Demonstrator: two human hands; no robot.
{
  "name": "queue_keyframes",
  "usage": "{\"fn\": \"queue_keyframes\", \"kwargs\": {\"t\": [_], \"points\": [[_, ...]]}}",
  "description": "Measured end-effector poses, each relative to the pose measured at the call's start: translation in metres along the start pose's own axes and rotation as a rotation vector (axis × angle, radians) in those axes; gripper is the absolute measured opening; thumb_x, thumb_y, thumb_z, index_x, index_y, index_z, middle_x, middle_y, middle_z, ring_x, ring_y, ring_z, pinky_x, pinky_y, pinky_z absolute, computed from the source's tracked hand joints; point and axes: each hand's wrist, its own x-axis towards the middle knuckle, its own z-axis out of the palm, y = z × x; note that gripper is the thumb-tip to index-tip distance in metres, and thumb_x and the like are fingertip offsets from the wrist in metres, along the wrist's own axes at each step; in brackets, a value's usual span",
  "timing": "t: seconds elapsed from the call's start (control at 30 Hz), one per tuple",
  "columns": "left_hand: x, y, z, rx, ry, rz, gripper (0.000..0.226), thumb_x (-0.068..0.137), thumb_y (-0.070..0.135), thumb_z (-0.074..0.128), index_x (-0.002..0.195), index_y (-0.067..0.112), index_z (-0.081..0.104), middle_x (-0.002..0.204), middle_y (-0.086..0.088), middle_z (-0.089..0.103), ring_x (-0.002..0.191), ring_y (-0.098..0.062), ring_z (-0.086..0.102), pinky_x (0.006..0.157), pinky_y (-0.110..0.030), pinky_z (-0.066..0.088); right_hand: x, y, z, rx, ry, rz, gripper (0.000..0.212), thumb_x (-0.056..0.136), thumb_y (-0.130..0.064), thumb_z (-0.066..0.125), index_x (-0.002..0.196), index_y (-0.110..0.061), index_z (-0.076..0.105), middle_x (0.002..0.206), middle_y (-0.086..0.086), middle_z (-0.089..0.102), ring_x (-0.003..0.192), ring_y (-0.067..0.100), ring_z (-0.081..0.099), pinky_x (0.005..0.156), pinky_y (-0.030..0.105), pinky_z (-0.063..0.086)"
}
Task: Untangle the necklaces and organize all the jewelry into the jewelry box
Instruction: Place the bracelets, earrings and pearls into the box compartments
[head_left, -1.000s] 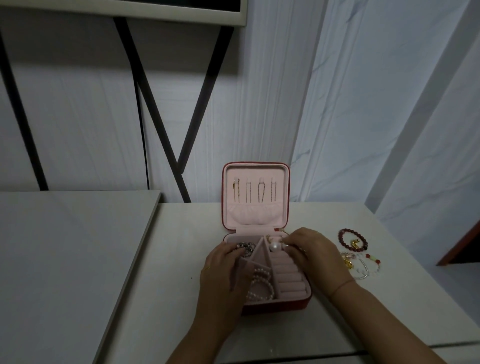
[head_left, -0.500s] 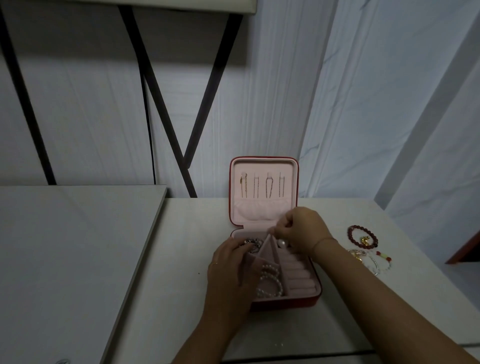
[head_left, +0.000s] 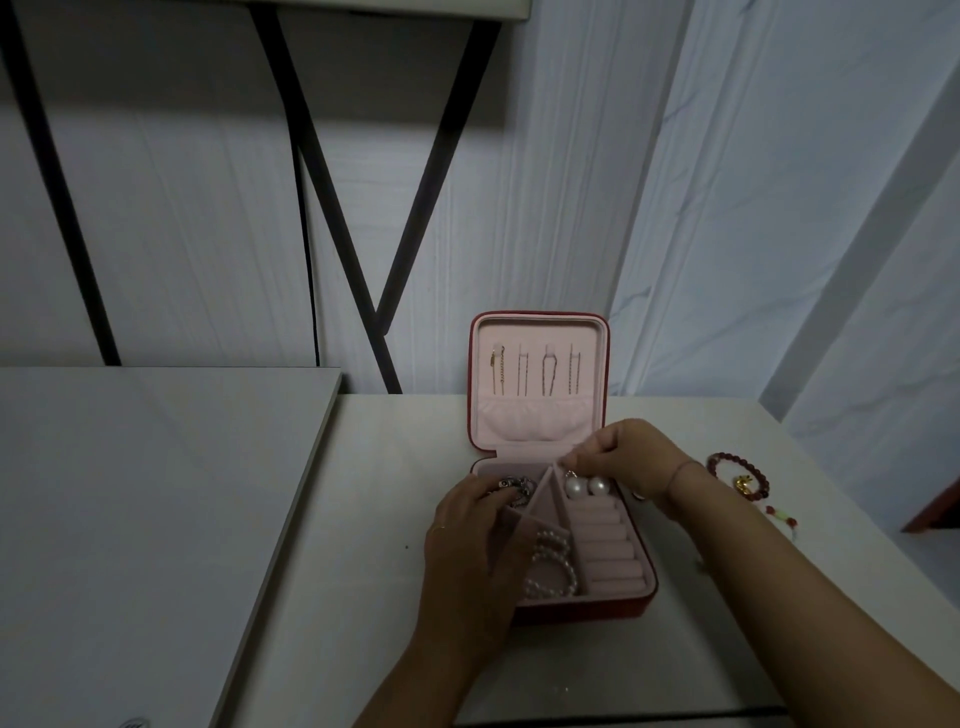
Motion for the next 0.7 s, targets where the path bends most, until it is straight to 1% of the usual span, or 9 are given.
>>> {"fn": "queue_keyframes", "kwargs": {"t": [0.07, 0.17, 0.23, 0.3, 0.37, 0.43, 0.53, 0.63, 0.7], "points": [[0.000, 0.001, 0.001, 0.003, -0.008, -0.013, 0.060, 0.084, 0.063, 0.034, 0.121, 0.023, 0.060, 0.125, 0.023, 0.039, 0.121, -0.001, 0.036, 0.105, -0.028, 0.030, 0.000, 0.002, 0.002, 0.054, -0.004, 0.019, 0.027, 0.079, -0.016, 0.076, 0.083, 0.010, 0.071, 0.080, 0.029, 0.068, 0.062, 0.022, 0.054, 0.063, 0.030, 0.052], [0.000, 0.000, 0.001, 0.012, -0.022, -0.014, 0.065, 0.083, 0.068, 0.032, 0.122, 0.025, 0.058, 0.127, 0.024, 0.038, 0.123, 0.001, 0.034, 0.107, -0.027, 0.028, -0.001, 0.002, 0.007, 0.080, 0.017, 0.045, 0.026, 0.079, -0.016, 0.076, 0.078, 0.009, 0.071, 0.062, 0.020, 0.061, 0.051, 0.022, 0.047, 0.050, 0.024, 0.043], [0.000, 0.000, 0.001, 0.010, -0.021, -0.012, 0.072, 0.082, 0.075, 0.027, 0.123, 0.025, 0.058, 0.128, 0.023, 0.038, 0.123, 0.001, 0.033, 0.107, -0.027, 0.028, -0.002, 0.002, 0.011, 0.077, 0.030, 0.049, 0.025, 0.080, -0.016, 0.075, 0.078, 0.009, 0.071, 0.062, 0.019, 0.059, 0.051, 0.022, 0.045, 0.048, 0.024, 0.040], [0.000, 0.000, 0.001, 0.007, -0.020, -0.024, 0.078, 0.080, 0.080, 0.022, 0.122, 0.025, 0.058, 0.128, 0.024, 0.038, 0.122, 0.003, 0.032, 0.107, -0.026, 0.027, -0.002, 0.002, 0.013, 0.089, 0.051, 0.046, 0.020, 0.081, -0.015, 0.073, 0.079, 0.005, 0.073, 0.071, 0.027, 0.065, 0.057, 0.024, 0.047, 0.052, 0.028, 0.042], [0.000, 0.001, 0.000, 0.004, -0.016, -0.022, 0.078, 0.080, 0.081, 0.022, 0.122, 0.026, 0.058, 0.127, 0.025, 0.037, 0.121, 0.004, 0.032, 0.106, -0.025, 0.026, -0.002, 0.002, 0.013, 0.102, 0.081, 0.042, 0.013, 0.081, -0.014, 0.073, 0.075, -0.002, 0.075, 0.080, 0.030, 0.068, 0.060, 0.026, 0.051, 0.057, 0.032, 0.046], [0.000, 0.001, 0.001, -0.007, -0.012, -0.015, 0.080, 0.080, 0.082, 0.019, 0.121, 0.025, 0.059, 0.128, 0.024, 0.038, 0.121, 0.004, 0.033, 0.105, -0.024, 0.026, -0.004, 0.004, 0.014, 0.121, 0.109, 0.029, 0.012, 0.080, -0.012, 0.075, 0.068, -0.008, 0.075, 0.079, 0.029, 0.069, 0.061, 0.025, 0.053, 0.061, 0.035, 0.050], [0.001, 0.001, 0.001, -0.003, -0.027, -0.023, 0.083, 0.078, 0.084, 0.017, 0.121, 0.025, 0.058, 0.127, 0.023, 0.039, 0.122, 0.002, 0.034, 0.106, -0.026, 0.027, -0.006, 0.007, 0.015, 0.131, 0.164, 0.022, 0.018, 0.076, -0.014, 0.079, 0.062, -0.007, 0.072, 0.074, 0.024, 0.070, 0.063, 0.022, 0.057, 0.069, 0.039, 0.056], [0.000, 0.000, 0.001, 0.008, -0.026, -0.022, 0.075, 0.081, 0.078, 0.024, 0.122, 0.025, 0.058, 0.128, 0.023, 0.038, 0.122, 0.004, 0.032, 0.106, -0.023, 0.025, -0.004, 0.010, 0.016, 0.087, 0.181, 0.029, 0.022, 0.076, -0.022, 0.080, 0.061, -0.008, 0.072, 0.070, 0.017, 0.071, 0.064, 0.024, 0.062, 0.075, 0.040, 0.056], [-0.001, 0.000, 0.001, 0.019, -0.020, -0.010, 0.077, 0.081, 0.080, 0.022, 0.123, 0.026, 0.058, 0.127, 0.025, 0.037, 0.122, 0.007, 0.029, 0.104, -0.018, 0.022, 0.001, 0.011, 0.015, 0.013, 0.179, 0.034, 0.026, 0.076, -0.028, 0.079, 0.059, -0.010, 0.071, 0.065, 0.009, 0.071, 0.066, 0.024, 0.065, 0.081, 0.042, 0.056]]}}
